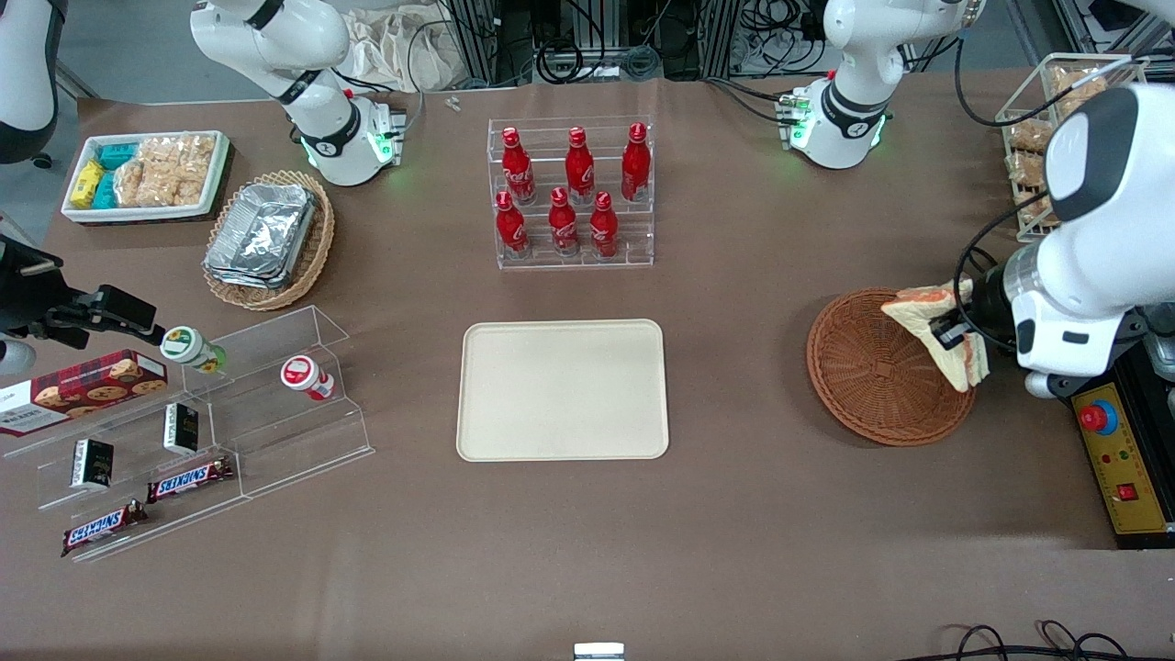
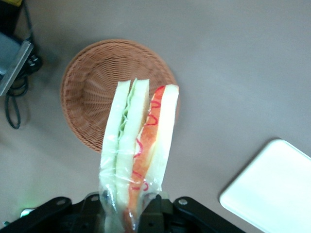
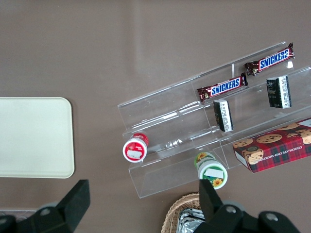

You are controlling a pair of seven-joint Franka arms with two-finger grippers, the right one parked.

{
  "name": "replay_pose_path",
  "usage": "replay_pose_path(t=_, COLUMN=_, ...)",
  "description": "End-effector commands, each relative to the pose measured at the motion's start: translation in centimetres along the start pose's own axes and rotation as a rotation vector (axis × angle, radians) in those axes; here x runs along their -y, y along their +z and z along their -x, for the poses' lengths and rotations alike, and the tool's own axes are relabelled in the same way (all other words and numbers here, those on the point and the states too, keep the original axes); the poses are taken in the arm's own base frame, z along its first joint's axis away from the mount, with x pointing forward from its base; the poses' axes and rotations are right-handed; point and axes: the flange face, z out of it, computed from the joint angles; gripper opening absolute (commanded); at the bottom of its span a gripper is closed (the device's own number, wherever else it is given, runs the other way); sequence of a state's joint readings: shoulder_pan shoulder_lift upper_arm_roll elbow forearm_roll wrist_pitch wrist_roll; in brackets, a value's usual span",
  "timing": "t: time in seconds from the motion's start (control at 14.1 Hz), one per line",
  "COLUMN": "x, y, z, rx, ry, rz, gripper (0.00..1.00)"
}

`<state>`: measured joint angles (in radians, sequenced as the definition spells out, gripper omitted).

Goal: Place sandwich from basket to tray
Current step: 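Lift the sandwich out of the basket with the left gripper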

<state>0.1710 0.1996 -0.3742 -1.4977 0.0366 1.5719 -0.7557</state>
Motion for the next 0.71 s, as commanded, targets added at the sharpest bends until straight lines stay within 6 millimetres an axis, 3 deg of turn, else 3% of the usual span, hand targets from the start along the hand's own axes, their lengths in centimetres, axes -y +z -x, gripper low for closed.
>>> replay_pose_path(t=0.0, x=-5.0, y=-1.0, z=3.0, rx=0.017, ry=0.118, rz=0.040, gripper=0.00)
replay_pose_path(t=0.14, x=-8.0, y=-0.9, z=5.9, rx=0.030, ry=0.174, rz=0.056, gripper=0.00)
replay_pose_path(t=0.28, x=-11.7, y=0.7, z=8.4, rx=0.029, ry=0.219, rz=0.081, gripper=0.00)
replay_pose_path(t=0.42, x=-16.9, y=5.1, z=11.3, rx=0.013, ry=0.297, rz=0.128, gripper=0.00)
replay_pose_path(t=0.64, x=-22.0, y=12.1, z=15.2, rx=0.026, ry=0.372, rz=0.092, gripper=0.00)
